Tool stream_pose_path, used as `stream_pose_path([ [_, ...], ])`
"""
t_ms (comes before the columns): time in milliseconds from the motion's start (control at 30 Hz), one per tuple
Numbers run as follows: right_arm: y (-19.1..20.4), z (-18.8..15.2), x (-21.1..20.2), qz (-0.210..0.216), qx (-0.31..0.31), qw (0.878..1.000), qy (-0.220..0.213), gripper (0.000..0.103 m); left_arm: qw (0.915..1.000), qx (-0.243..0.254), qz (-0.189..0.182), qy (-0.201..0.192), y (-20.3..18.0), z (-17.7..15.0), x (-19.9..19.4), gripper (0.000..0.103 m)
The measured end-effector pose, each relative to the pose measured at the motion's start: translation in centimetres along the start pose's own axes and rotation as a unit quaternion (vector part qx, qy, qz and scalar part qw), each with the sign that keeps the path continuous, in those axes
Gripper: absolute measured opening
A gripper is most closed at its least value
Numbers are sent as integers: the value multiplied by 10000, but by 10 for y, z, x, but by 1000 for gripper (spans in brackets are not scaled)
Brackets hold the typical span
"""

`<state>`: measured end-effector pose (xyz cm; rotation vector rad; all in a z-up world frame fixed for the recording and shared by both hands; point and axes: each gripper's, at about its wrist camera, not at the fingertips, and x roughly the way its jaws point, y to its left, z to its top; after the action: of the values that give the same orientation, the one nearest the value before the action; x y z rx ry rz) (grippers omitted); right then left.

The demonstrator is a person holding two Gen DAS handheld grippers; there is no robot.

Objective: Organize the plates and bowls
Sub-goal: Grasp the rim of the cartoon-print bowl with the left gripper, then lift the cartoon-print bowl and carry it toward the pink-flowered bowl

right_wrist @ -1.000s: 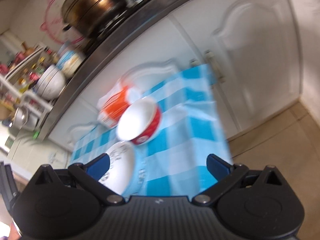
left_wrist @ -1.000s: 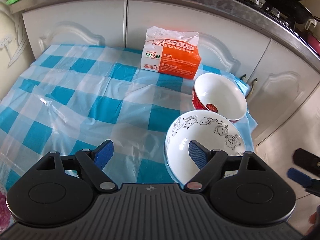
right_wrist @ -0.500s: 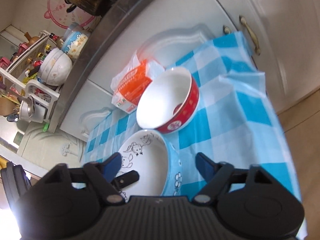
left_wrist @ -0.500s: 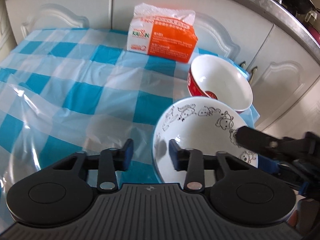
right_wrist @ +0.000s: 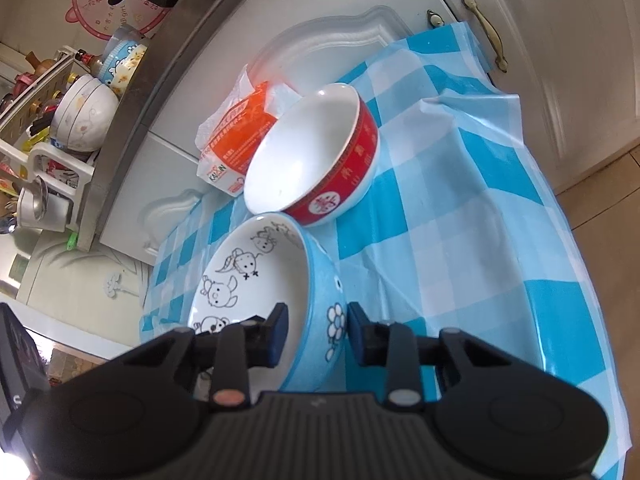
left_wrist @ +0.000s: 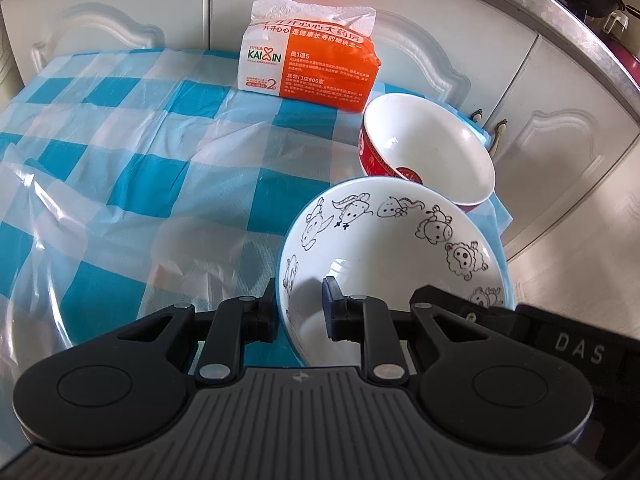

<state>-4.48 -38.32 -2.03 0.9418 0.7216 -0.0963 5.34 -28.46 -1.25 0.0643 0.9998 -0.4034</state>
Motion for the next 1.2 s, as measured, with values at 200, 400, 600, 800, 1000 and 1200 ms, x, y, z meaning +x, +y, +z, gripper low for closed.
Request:
stream_pose_path([
  [200, 3, -1, 0, -112, -30, 9999, -43, 31, 9999, -123, -102, 1, 5, -1, -1, 19],
  [400, 13, -3, -4, -238, -94, 9996, -129, 31, 9995, -190, -240, 45, 11, -1, -6, 14],
  [600, 24, -2, -9, -277, -161, 9993, -171, 31, 9994, -155, -323, 11, 12, -2, -18, 13],
  [800, 40, -4, -19, -268, -341, 9988, -223, 31, 9990, -140, -415, -111, 20, -3, -37, 13],
  [1000, 63, -13, -29, -204, -588, 9978, -226, 31, 9985, -237, -418, -254, 33, -8, -64, 13],
  [1200, 91, -27, -36, -78, -943, 9955, -107, 30, 9979, -314, -400, -410, 56, -17, -96, 13],
])
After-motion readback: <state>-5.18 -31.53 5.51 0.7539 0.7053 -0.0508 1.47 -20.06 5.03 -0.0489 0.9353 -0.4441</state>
